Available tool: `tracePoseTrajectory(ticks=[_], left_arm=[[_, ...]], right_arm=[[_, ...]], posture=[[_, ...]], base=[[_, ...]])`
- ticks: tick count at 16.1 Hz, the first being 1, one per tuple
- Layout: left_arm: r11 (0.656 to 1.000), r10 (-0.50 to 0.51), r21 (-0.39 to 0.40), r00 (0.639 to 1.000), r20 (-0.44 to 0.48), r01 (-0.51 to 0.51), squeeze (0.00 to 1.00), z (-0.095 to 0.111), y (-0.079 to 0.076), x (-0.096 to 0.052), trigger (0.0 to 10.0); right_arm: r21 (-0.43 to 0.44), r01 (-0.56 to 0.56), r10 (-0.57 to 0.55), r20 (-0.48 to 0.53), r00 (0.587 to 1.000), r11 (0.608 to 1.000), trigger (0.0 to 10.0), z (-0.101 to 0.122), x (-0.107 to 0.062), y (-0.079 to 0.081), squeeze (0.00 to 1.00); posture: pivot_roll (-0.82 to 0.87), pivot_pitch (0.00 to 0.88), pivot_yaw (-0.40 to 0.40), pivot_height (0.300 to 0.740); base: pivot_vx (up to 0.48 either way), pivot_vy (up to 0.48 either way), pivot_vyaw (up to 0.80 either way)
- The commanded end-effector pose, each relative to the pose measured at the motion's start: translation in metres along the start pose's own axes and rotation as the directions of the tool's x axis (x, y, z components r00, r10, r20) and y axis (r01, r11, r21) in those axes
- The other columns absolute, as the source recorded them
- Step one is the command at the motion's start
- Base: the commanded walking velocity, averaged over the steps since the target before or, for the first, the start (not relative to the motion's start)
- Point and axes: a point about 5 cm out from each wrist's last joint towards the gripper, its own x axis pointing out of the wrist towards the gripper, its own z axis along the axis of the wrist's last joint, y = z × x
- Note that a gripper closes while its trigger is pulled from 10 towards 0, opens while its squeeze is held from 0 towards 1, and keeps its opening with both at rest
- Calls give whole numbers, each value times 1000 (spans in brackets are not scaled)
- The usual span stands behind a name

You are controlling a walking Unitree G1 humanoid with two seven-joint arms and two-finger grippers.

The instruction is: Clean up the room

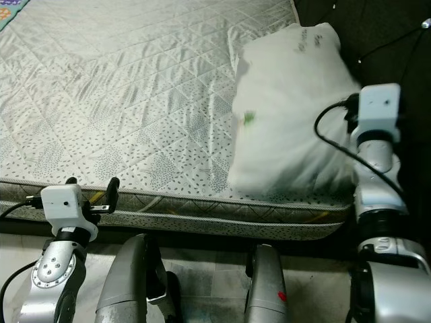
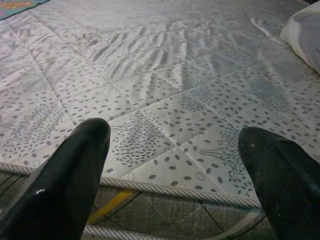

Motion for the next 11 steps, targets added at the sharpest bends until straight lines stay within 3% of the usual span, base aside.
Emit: tracePoseTrajectory(ticks=[1,4,5,6,10,11], left_arm=[[1000,9,4,1000,-10,-9,0,-2,1,-2,10000],[1000,9,5,1000,-9,-9,0,-2,2,-3,10000],[1000,7,4,1000,-8,-7,0,-2,1,-3,10000],[1000,-3,0,1000,-6,3,0,-1,-2,0,10000],[1000,-4,-2,1000,-4,4,0,-1,-3,1,10000],[1000,1,-3,1000,-3,-1,0,0,-2,0,10000]], right_arm=[[-6,12,-12,6,1000,1000,10000,-2,-3,-6,1000],[12,0,0,21,1000,1000,10000,-5,-10,-4,1000],[41,-33,31,32,999,999,10000,-4,-12,4,1000],[88,-119,117,25,993,989,10000,-4,-17,29,1000],[169,-221,246,-145,958,961,10000,-26,-31,71,1000],[212,-286,337,-263,904,934,10000,-47,-47,95,1000]], posture=[[111,177,-4,583],[103,182,3,583],[103,182,3,583],[99,183,6,583],[104,182,0,583],[113,183,-6,583]], base=[[0,0,0],[0,0,0],[0,0,0],[0,0,0],[0,0,0],[0,0,0]])
